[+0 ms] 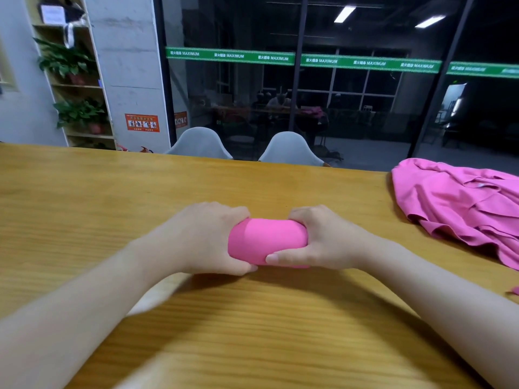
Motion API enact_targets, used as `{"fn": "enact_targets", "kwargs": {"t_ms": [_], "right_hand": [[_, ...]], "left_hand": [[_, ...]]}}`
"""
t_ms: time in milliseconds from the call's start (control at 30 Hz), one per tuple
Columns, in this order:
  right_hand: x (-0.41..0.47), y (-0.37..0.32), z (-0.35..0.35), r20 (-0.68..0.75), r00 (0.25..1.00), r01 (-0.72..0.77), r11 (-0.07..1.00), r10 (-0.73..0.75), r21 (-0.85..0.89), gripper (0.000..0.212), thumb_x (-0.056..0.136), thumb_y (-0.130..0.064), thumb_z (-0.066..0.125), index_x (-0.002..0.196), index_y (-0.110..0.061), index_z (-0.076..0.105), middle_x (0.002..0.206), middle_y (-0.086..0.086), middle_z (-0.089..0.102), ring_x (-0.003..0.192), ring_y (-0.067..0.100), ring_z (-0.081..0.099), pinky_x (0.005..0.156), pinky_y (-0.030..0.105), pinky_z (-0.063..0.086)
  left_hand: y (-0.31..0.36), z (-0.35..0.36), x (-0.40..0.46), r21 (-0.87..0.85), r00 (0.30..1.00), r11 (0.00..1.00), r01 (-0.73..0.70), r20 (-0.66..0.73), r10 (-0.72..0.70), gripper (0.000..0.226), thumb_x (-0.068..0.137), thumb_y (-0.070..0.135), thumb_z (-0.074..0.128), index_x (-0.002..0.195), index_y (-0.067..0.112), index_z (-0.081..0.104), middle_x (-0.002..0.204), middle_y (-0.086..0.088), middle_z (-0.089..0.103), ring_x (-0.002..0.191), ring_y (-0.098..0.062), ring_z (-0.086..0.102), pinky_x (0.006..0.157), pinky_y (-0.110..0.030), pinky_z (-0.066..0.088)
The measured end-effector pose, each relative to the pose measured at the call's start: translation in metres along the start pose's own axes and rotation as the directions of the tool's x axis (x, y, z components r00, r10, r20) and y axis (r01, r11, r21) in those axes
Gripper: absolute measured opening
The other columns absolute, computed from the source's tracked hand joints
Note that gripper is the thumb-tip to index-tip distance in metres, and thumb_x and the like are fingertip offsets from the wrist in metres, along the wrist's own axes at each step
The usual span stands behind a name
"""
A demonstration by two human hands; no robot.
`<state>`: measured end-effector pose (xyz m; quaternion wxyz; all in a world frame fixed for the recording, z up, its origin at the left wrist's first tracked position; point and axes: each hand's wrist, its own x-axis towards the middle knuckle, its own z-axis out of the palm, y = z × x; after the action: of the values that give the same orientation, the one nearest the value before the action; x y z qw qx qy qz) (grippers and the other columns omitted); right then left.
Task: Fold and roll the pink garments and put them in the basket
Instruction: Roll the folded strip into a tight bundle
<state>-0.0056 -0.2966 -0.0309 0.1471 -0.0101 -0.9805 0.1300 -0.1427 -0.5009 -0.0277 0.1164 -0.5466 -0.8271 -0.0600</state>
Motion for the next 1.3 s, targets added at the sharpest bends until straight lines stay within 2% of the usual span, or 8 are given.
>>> {"fn": "enact_targets", "kwargs": {"t_ms": [233,400,533,667,800,1033,1167,1300], "right_hand": [[-0.009,-0.007,0.008,-0.136,0.967,0.118,0.857,-0.213,-0.502,0.080,0.070,-0.097,0.042,0.090,-0.021,0.058,0.090,-0.010,0.055,0.082,0.014,0.053,0.087,0.034,0.041],[-0.004,-0.001,0.005,-0.062,0.986,0.134,0.955,-0.155,-0.263,0.068,0.069,-0.092,0.056,0.079,-0.025,0.057,0.077,-0.011,0.053,0.069,0.012,0.050,0.075,0.030,0.040],[-0.001,0.004,-0.002,0.048,0.997,-0.063,0.994,0.059,0.089,0.068,0.062,-0.087,0.069,0.073,-0.020,0.059,0.071,-0.003,0.061,0.064,0.015,0.056,0.062,0.046,0.050],[-0.010,-0.004,0.002,-0.044,0.996,0.069,0.979,-0.079,-0.193,0.070,0.067,-0.095,0.052,0.085,-0.028,0.060,0.083,-0.013,0.058,0.076,0.008,0.055,0.078,0.034,0.046],[-0.014,-0.011,0.006,-0.063,0.976,0.170,0.906,-0.210,-0.387,0.072,0.066,-0.092,0.052,0.092,-0.025,0.061,0.087,-0.014,0.057,0.076,0.009,0.052,0.082,0.029,0.040],[-0.002,-0.003,-0.002,0.117,0.990,-0.092,0.984,0.075,0.150,0.064,0.058,-0.082,0.076,0.075,-0.021,0.065,0.073,-0.001,0.067,0.067,0.013,0.062,0.061,0.042,0.053],[-0.008,-0.005,0.002,-0.017,0.996,0.087,0.987,-0.090,-0.138,0.063,0.066,-0.088,0.063,0.088,-0.028,0.062,0.081,-0.013,0.063,0.079,0.007,0.059,0.086,0.025,0.042],[-0.014,-0.014,0.006,-0.028,0.980,0.171,0.913,-0.195,-0.370,0.065,0.069,-0.082,0.055,0.103,-0.027,0.060,0.094,-0.015,0.060,0.087,0.008,0.057,0.104,0.027,0.034]], "left_hand": [[-0.009,-0.008,0.005,-0.300,0.975,0.943,0.145,0.203,-0.086,0.066,0.049,0.084,0.076,0.086,0.030,0.064,0.081,0.011,0.068,0.076,-0.011,0.063,0.072,-0.045,0.056],[-0.003,-0.004,-0.003,-0.164,0.996,0.986,0.039,0.080,-0.026,0.063,0.062,0.083,0.071,0.106,0.041,0.055,0.094,0.020,0.062,0.086,-0.003,0.056,0.071,-0.027,0.046],[0.004,-0.002,0.001,0.004,1.000,1.000,-0.001,0.005,0.001,0.067,0.061,0.087,0.065,0.106,0.039,0.052,0.093,0.019,0.061,0.087,-0.009,0.056,0.073,-0.031,0.046],[-0.002,-0.010,0.004,-0.203,0.970,0.970,0.133,0.228,-0.085,0.062,0.050,0.089,0.072,0.083,0.040,0.056,0.083,0.012,0.063,0.076,-0.008,0.060,0.061,-0.032,0.048],[-0.004,-0.003,-0.001,-0.170,0.982,0.981,0.097,0.174,-0.067,0.057,0.052,0.090,0.072,0.079,0.046,0.046,0.082,0.016,0.061,0.074,-0.005,0.060,0.057,-0.023,0.037],[0.015,-0.006,-0.002,0.037,1.000,0.999,-0.023,-0.011,0.023,0.062,0.066,0.082,0.069,0.098,0.038,0.039,0.090,0.014,0.060,0.082,-0.015,0.057,0.067,-0.030,0.040],[0.008,-0.010,0.004,-0.130,0.984,0.985,0.112,0.155,-0.092,0.069,0.047,0.093,0.065,0.088,0.038,0.054,0.081,0.014,0.063,0.076,-0.006,0.056,0.066,-0.035,0.050],[0.007,-0.017,0.000,-0.300,0.953,0.935,0.190,0.285,-0.102,0.065,0.049,0.086,0.076,0.087,0.035,0.063,0.084,0.011,0.067,0.076,-0.010,0.064,0.071,-0.043,0.057]]}}
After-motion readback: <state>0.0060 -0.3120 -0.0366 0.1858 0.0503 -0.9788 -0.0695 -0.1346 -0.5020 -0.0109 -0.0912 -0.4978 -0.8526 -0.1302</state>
